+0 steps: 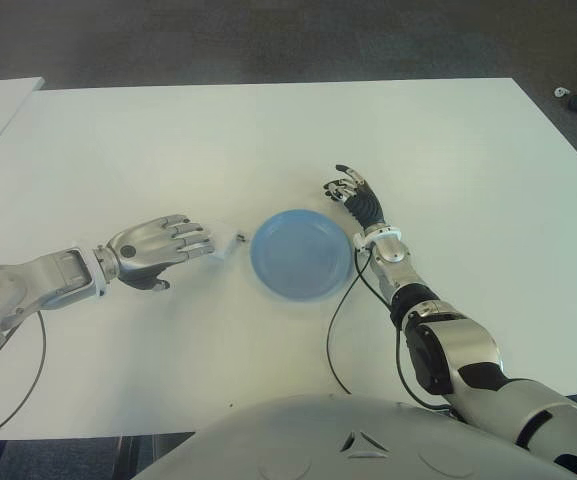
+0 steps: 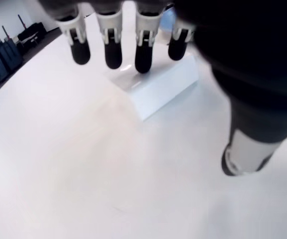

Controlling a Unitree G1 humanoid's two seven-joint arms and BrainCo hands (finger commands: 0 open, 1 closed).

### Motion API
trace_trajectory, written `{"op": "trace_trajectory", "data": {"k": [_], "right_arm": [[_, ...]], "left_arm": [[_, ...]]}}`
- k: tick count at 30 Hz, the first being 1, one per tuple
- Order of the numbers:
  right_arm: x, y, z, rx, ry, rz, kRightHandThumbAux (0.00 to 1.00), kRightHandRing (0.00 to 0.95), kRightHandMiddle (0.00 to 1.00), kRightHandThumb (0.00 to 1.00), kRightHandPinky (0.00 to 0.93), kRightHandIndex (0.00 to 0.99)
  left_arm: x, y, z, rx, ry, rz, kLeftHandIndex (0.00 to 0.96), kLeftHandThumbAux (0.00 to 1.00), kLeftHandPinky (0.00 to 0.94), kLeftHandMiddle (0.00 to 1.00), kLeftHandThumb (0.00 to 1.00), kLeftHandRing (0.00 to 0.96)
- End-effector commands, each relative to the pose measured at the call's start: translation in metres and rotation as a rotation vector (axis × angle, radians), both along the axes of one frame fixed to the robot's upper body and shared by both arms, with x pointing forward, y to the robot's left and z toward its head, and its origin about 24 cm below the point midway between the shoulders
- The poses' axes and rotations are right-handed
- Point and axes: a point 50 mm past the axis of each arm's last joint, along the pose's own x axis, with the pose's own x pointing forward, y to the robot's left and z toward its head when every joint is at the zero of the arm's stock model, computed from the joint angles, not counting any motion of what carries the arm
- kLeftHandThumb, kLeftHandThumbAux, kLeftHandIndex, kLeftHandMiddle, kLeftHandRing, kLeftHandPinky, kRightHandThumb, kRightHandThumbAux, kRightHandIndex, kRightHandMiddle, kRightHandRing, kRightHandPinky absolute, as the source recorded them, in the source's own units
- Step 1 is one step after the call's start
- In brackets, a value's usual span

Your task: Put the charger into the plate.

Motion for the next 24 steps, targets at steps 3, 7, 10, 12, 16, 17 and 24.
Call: {"op": "trace_trajectory", "data": {"k": [3,7,10,12,16,17,24], "right_arm": [[-0.025,-0.009,-0.037,-0.031,0.191,-0.033,0.572,0.385,0.417,0.000,0.278,0.129],[-0.025,-0.009,-0.037,-0.035,0.190,-0.035,0.579,0.388,0.418,0.000,0.282,0.122],[-0.025,-0.009,-0.037,-0.033,0.195,-0.036,0.582,0.389,0.418,0.000,0.284,0.116],[-0.025,-0.008,-0.038,-0.032,0.197,-0.036,0.583,0.390,0.417,0.000,0.286,0.112],[-0.025,-0.008,-0.038,-0.029,0.198,-0.037,0.590,0.389,0.416,0.000,0.279,0.106],[-0.025,-0.008,-0.038,-0.029,0.198,-0.037,0.593,0.389,0.417,0.000,0.281,0.104],[-0.025,-0.007,-0.038,-0.031,0.199,-0.040,0.611,0.395,0.420,0.000,0.289,0.098]], "left_arm": [[-0.007,-0.001,-0.002,0.049,0.039,0.005,0.086,0.617,0.110,0.143,0.000,0.116],[-0.006,-0.004,0.001,0.027,0.029,0.007,0.082,0.606,0.107,0.141,0.000,0.114],[-0.004,-0.008,0.004,-0.008,0.013,0.017,0.080,0.609,0.107,0.139,0.000,0.112],[-0.002,-0.011,0.007,-0.024,0.004,0.029,0.075,0.613,0.104,0.134,0.000,0.108],[0.000,-0.013,0.009,-0.063,-0.021,0.064,0.059,0.618,0.099,0.118,0.000,0.095],[0.000,-0.013,0.010,-0.074,-0.028,0.074,0.055,0.619,0.098,0.114,0.000,0.092],[0.004,-0.015,0.011,-0.197,-0.108,0.162,0.059,0.614,0.100,0.113,0.000,0.094]]}}
